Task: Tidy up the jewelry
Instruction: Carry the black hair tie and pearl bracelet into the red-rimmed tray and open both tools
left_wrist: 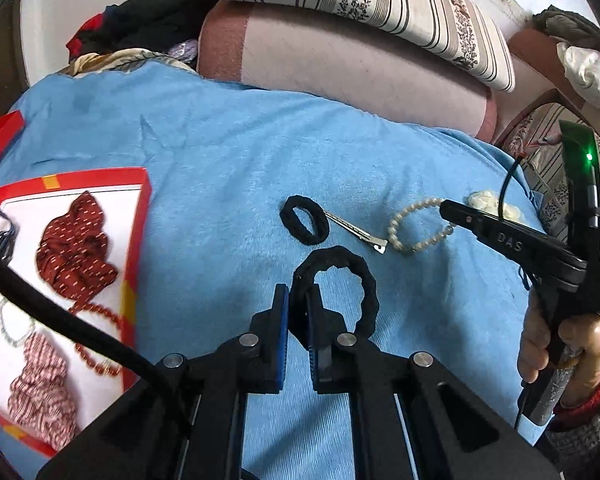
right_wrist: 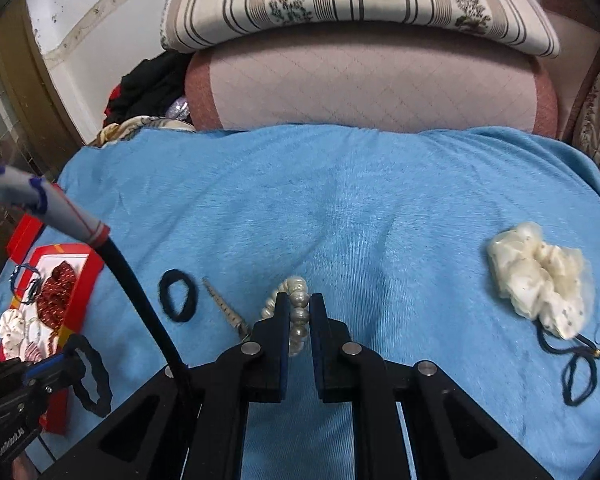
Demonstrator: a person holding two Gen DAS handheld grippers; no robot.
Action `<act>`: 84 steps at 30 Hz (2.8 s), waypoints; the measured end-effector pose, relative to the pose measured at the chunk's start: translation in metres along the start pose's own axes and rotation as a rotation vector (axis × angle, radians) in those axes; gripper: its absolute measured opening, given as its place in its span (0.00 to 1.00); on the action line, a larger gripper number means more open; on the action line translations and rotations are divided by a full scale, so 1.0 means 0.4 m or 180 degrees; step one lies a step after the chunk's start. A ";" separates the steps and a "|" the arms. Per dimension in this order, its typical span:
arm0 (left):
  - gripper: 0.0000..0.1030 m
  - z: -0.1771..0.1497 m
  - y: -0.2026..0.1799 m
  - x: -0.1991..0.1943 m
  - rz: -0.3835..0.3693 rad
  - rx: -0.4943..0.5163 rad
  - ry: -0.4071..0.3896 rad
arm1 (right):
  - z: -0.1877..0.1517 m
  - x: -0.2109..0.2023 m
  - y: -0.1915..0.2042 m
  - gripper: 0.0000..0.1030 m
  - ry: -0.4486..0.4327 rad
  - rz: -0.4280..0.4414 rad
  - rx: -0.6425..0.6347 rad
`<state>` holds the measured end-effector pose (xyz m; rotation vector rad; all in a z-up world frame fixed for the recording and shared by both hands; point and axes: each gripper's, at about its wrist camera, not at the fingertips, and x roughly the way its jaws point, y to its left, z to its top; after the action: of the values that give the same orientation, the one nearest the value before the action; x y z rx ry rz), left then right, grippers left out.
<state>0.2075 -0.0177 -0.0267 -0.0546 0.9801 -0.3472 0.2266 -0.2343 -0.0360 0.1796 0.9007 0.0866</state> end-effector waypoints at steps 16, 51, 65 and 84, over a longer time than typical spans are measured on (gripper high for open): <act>0.08 -0.091 0.005 -0.181 0.0437 0.0038 -0.0279 | -0.077 -0.162 0.089 0.10 -0.0131 0.0141 -0.0190; 0.08 -0.180 0.355 -0.365 0.1196 -0.0462 -0.0501 | -0.108 -0.212 0.541 0.10 -0.0075 0.0601 -0.1054; 0.08 -0.172 0.560 -0.302 0.1345 -0.0770 -0.0294 | -0.062 -0.042 0.805 0.10 0.0174 0.0817 -0.1438; 0.08 -0.182 0.634 -0.219 0.1166 -0.1080 -0.0148 | -0.016 0.250 0.969 0.10 0.0550 0.0751 -0.1532</act>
<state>0.1700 0.2571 -0.0481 -0.1876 0.9728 0.1580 0.2838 0.1621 -0.0426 -0.1743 1.0019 0.5391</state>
